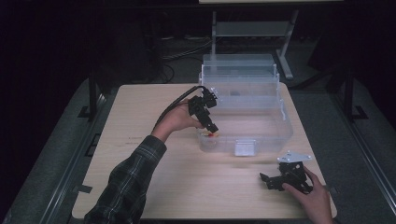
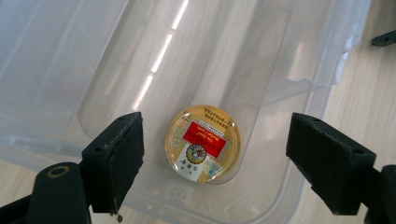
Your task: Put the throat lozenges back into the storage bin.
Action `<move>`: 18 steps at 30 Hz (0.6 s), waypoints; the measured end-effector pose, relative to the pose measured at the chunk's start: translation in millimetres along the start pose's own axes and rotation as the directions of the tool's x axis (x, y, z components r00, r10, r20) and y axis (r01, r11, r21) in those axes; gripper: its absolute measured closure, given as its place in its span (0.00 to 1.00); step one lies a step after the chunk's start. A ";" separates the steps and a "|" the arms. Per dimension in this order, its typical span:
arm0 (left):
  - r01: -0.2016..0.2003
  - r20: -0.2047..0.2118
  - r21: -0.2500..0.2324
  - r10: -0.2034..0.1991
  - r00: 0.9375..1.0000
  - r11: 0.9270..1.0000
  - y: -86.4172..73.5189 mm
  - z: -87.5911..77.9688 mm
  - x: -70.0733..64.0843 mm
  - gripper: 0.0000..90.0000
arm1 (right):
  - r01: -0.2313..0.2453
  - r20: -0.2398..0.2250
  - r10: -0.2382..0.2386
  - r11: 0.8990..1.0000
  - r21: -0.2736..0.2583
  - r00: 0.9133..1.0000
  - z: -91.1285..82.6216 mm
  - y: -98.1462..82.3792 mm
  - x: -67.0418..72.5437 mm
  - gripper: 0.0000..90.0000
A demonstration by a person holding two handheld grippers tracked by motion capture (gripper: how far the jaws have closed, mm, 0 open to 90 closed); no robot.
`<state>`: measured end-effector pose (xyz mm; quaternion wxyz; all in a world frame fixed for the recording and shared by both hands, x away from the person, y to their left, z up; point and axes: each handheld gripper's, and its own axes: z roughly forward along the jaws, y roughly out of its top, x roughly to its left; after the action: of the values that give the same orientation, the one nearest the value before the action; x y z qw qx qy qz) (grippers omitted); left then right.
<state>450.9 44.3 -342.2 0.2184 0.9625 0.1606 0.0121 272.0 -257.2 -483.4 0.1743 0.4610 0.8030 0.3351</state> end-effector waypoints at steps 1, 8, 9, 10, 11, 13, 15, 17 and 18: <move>0.005 -0.002 -0.009 -0.005 1.000 1.000 -1.2 -1.5 -0.6 0.21 | -0.002 0.000 0.002 1.000 0.001 1.000 -0.1 0.0 0.2 0.00; 0.008 -0.011 -0.036 -0.008 1.000 0.999 -10.7 -15.5 -3.8 0.21 | -0.001 0.000 0.001 1.000 0.001 1.000 0.0 0.0 0.0 0.00; 0.007 -0.014 -0.034 -0.007 1.000 0.999 -12.1 -17.5 -4.4 0.20 | 0.000 0.000 0.000 1.000 0.001 1.000 0.0 0.0 0.0 0.00; 0.006 -0.018 -0.038 -0.006 1.000 0.999 -13.6 -19.1 -5.0 0.20 | 0.000 0.000 0.000 1.000 0.000 1.000 0.0 -0.1 0.0 0.00; 0.009 -0.019 -0.040 -0.010 1.000 0.999 -14.7 -20.5 -5.5 0.20 | -0.001 0.000 0.001 1.000 0.001 1.000 0.0 0.0 0.0 0.00; 0.013 -0.022 -0.053 -0.015 1.000 0.999 -18.6 -24.9 -5.9 0.20 | -0.001 0.000 0.001 1.000 0.001 1.000 0.0 0.0 0.0 0.00; 0.021 -0.024 -0.063 -0.023 0.999 0.998 -22.9 -27.6 -5.6 0.20 | 0.000 0.000 0.000 1.000 0.001 1.000 0.0 0.0 0.0 0.00; 0.029 -0.028 -0.072 -0.031 0.999 0.997 -27.6 -29.3 -5.3 0.20 | -0.001 0.000 0.001 1.000 0.001 1.000 0.0 0.0 0.1 0.00; 0.031 -0.028 -0.075 -0.033 0.999 0.997 -30.6 -30.1 -5.0 0.20 | 0.000 0.000 0.000 1.000 0.001 1.000 0.0 -0.1 0.0 0.00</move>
<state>434.0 81.3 -327.8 0.2519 0.9507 0.1786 0.0288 271.9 -257.2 -483.4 0.1742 0.4613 0.8030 0.3347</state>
